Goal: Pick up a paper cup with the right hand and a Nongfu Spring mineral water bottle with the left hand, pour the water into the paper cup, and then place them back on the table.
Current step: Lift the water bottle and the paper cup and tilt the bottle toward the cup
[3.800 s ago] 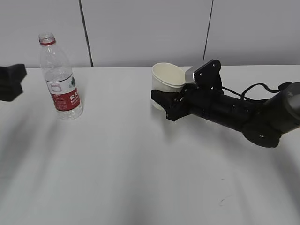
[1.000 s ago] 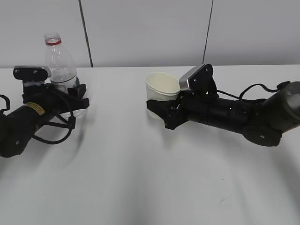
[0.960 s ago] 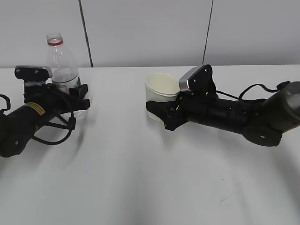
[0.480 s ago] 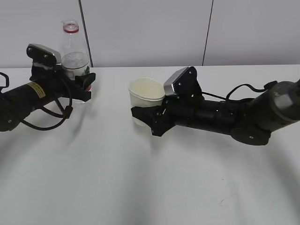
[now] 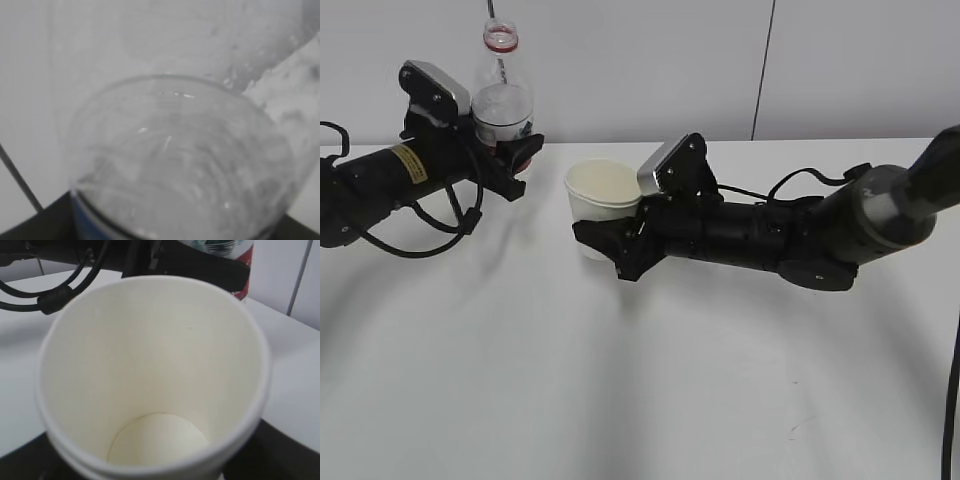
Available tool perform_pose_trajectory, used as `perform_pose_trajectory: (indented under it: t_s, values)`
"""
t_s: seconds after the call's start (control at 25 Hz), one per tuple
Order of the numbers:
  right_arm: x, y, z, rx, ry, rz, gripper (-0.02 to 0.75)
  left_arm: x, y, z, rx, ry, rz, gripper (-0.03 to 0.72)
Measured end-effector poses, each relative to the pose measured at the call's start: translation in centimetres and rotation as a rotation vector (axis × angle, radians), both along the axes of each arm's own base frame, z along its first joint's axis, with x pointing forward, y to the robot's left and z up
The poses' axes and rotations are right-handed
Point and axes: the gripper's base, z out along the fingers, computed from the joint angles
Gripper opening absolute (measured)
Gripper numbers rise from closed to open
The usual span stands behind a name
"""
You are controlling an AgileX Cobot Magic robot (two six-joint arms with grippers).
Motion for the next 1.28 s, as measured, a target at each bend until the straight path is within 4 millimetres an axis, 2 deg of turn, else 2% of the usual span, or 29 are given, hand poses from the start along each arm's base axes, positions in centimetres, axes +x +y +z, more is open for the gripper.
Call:
perform_pose_trajectory:
  t_s: [0.08, 0.28, 0.68, 1.28]
  values:
    - [0.0, 0.1, -0.1, -0.006, -0.005, 0.013, 0.489, -0.1, -0.1, -0.1, 0.03, -0.015, -0.017, 0.4]
    - [0.2, 0.3, 0.1, -0.016, -0.025, 0.033, 0.469, -0.3, -0.3, -0.4, 0.126, -0.044, -0.056, 0.4]
    - [1.7, 1.0, 1.7, -0.06, -0.069, 0.081, 0.468, -0.3, -0.3, -0.6, 0.247, -0.12, -0.072, 0.4]
    - [1.5, 1.1, 0.8, -0.066, -0.016, 0.101, 0.468, -0.2, -0.1, -0.9, 0.421, -0.223, -0.083, 0.4]
